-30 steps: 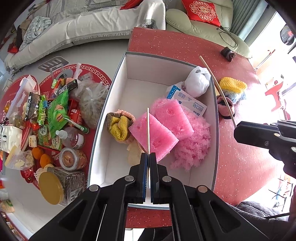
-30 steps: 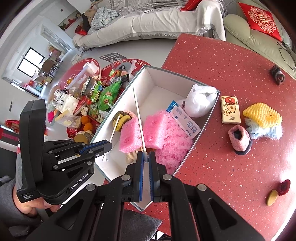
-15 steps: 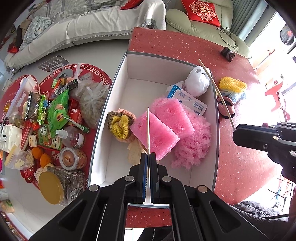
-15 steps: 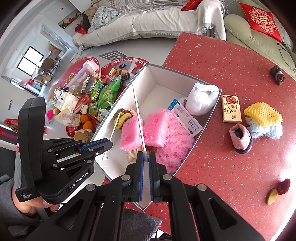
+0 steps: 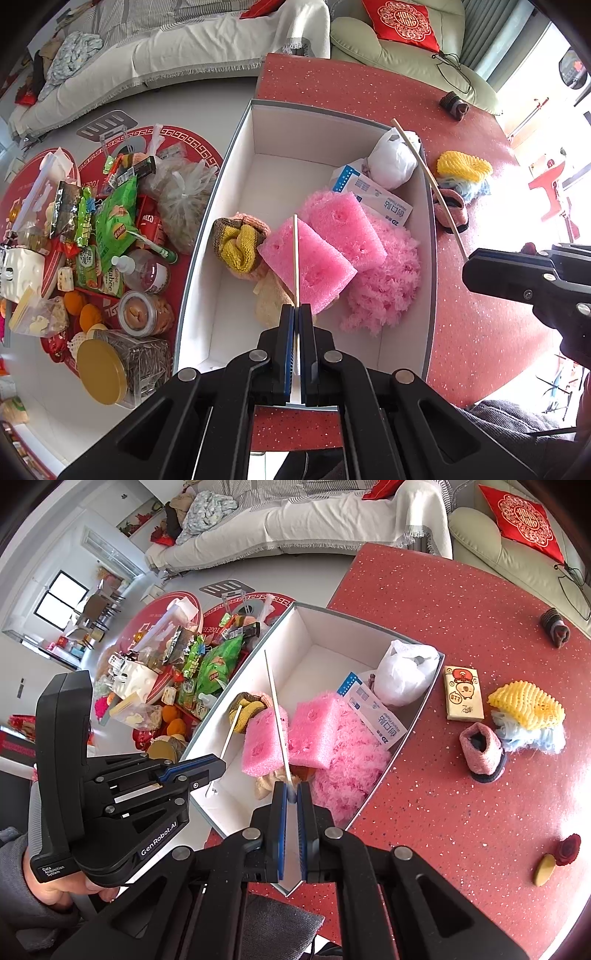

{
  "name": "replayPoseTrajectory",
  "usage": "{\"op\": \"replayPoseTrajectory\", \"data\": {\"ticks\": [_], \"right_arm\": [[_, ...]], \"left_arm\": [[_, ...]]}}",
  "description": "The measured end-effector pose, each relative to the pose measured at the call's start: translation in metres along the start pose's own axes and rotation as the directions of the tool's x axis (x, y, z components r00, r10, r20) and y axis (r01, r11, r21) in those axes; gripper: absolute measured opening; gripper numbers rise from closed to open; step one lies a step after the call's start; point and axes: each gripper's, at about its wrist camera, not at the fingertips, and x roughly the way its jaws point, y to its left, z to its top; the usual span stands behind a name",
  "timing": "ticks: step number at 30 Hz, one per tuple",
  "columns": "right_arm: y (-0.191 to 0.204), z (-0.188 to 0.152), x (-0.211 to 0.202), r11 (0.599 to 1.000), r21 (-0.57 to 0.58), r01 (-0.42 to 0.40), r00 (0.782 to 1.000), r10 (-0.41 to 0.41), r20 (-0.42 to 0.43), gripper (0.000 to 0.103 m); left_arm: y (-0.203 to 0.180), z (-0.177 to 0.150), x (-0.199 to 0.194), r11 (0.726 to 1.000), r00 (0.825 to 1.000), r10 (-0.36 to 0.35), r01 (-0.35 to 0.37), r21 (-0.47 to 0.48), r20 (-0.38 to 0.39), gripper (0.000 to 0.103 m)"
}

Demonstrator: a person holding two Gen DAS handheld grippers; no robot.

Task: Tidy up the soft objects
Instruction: 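Carry both wooden sticks with both tools over the box, then open both tools to drop the wooden sticks into the box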

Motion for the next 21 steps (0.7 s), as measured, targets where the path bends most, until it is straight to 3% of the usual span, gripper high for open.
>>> {"op": "replayPoseTrajectory", "data": {"ticks": [21], "right_arm": [[0.0033, -0.0027, 0.0012, 1.000, -0.013, -0.004, 1.000, 0.004, -0.008, 0.005]], "left_arm": [[-0.0015, 0.0007, -0.0001, 1.000, 1.000, 0.001, -0.001, 0.004, 0.000, 0.002]]}}
